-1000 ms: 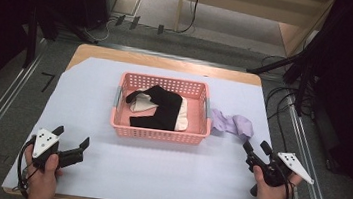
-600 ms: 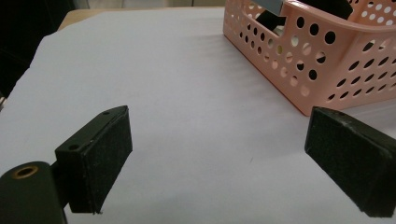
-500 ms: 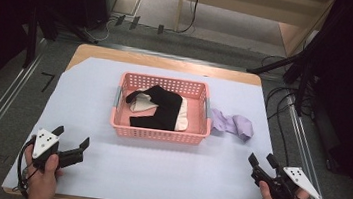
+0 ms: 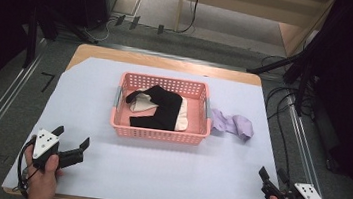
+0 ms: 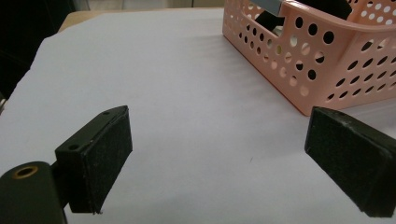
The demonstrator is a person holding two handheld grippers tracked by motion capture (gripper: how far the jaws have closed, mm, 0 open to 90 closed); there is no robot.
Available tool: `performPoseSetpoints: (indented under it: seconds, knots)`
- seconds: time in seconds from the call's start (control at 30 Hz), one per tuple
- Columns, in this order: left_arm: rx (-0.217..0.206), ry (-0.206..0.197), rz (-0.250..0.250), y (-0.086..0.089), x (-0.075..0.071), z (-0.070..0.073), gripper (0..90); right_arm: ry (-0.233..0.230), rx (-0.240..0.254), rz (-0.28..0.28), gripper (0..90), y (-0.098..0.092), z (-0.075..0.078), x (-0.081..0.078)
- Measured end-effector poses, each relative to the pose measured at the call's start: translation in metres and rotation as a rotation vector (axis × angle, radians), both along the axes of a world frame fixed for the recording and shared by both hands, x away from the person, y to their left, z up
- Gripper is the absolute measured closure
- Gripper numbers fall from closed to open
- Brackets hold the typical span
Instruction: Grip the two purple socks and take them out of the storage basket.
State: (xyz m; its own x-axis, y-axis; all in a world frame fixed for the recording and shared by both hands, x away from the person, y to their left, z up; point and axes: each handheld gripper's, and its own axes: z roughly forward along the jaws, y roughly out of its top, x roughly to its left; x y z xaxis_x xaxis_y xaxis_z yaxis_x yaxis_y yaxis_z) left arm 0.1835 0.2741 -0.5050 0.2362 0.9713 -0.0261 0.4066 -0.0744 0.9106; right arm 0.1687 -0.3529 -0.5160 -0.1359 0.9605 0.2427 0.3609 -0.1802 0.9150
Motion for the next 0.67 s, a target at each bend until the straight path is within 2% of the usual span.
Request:
performPoseSetpoints:
  seconds: [0.23,0.33,0.47,0.67]
  knots:
    - [-0.003,-0.003,-0.001,0.000,0.000,0.000,8.3,0.003,-0.015,-0.029,29.9,-0.008,-0.008,-0.009]
    - [-0.003,-0.006,0.002,0.000,0.000,0.000,8.3,0.009,-0.006,-0.036,29.9,-0.007,-0.013,-0.011]
    - [-0.004,-0.004,0.000,0.001,0.000,0.000,8.3,0.018,-0.010,-0.029,30.1,-0.004,-0.017,-0.010]
    - [-0.004,0.002,0.000,0.001,0.000,0.000,8.3,0.012,-0.010,-0.021,30.1,0.000,-0.016,-0.009]
